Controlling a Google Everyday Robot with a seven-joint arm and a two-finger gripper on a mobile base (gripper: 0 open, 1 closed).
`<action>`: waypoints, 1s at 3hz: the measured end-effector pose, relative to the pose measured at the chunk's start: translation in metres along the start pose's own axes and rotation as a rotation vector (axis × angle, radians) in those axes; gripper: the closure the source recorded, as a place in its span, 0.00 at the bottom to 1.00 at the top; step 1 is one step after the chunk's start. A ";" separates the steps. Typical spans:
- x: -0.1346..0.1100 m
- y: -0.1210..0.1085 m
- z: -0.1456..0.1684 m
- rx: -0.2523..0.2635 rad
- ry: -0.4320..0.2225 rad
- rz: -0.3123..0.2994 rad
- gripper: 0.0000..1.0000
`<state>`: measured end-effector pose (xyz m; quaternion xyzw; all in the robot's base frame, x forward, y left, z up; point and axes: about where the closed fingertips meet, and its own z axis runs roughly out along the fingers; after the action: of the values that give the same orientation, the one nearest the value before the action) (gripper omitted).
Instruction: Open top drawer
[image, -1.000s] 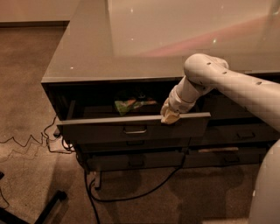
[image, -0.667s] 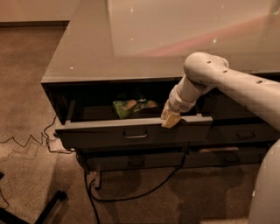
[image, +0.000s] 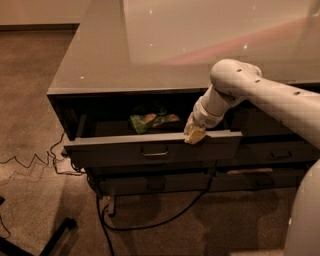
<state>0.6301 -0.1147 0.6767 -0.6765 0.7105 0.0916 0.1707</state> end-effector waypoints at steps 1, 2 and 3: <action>0.000 0.000 0.000 0.000 0.000 0.000 0.17; 0.001 -0.001 0.001 0.004 0.000 0.001 0.00; 0.005 0.003 0.004 0.004 0.008 0.000 0.00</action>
Offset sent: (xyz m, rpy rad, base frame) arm 0.0067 -0.0074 0.0009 0.0008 -0.0226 -0.0151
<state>0.6278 -0.1177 0.6704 -0.6764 0.7115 0.0875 0.1689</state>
